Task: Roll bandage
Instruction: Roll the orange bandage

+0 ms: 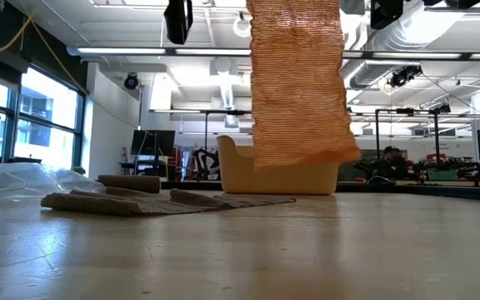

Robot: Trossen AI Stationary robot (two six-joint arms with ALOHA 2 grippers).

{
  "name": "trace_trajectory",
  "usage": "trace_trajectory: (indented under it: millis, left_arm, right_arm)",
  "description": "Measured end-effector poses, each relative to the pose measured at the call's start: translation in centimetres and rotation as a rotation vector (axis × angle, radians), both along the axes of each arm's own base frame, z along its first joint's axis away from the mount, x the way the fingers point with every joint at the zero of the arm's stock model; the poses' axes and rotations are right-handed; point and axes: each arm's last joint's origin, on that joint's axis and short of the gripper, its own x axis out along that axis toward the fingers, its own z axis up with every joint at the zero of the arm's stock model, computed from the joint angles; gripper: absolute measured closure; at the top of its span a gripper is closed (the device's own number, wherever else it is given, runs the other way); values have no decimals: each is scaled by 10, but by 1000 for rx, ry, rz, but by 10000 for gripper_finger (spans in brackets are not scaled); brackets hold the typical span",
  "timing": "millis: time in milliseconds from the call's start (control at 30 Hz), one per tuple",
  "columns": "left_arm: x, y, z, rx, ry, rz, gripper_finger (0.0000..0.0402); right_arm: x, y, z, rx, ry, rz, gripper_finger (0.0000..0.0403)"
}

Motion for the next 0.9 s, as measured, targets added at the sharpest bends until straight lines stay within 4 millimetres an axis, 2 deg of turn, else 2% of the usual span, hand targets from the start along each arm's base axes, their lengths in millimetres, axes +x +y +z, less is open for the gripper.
trace_trajectory:
  millis: [133,233,433,700,900]
  left_arm:
    - [0,1,0,1,-1,8,400]
    - [1,2,0,2,-2,22,400]
    - [1,2,0,1,-3,29,400]
    - [1,2,0,1,-4,30,400]
    - [1,3,0,2,-5,49,400]
  right_arm:
    - [0,0,2,8,-17,-7,238]
    - [1,0,2,-10,2,-92,238]
    - [0,12,11,-94,65,-171,238]
    - [3,21,27,-127,102,-178,238]
    - [1,21,28,-161,153,-308,238]
